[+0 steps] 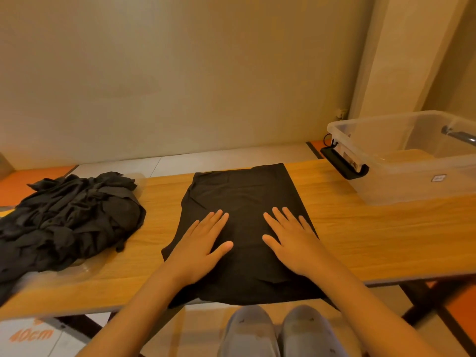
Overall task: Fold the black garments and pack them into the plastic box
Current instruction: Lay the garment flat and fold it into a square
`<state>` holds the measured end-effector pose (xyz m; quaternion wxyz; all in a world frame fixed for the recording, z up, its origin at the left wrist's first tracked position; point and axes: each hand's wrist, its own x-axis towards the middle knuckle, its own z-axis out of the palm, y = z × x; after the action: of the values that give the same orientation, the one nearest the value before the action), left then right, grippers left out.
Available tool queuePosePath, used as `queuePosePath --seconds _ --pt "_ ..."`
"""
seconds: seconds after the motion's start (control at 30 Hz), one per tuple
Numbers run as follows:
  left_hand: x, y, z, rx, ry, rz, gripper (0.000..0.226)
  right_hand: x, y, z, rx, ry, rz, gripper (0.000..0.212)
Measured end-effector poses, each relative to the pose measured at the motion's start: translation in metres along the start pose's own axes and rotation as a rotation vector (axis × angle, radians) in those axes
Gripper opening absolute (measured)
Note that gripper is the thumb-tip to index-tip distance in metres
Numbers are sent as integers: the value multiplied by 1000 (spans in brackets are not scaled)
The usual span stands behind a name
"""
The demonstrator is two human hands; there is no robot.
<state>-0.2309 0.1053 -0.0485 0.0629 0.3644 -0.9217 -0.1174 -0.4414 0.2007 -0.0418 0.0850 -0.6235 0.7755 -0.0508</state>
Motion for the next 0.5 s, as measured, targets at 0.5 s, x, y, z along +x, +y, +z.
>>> queuePosePath --seconds 0.5 --pt "-62 -24 18 73 -6 -113 89 -86 31 38 -112 75 26 69"
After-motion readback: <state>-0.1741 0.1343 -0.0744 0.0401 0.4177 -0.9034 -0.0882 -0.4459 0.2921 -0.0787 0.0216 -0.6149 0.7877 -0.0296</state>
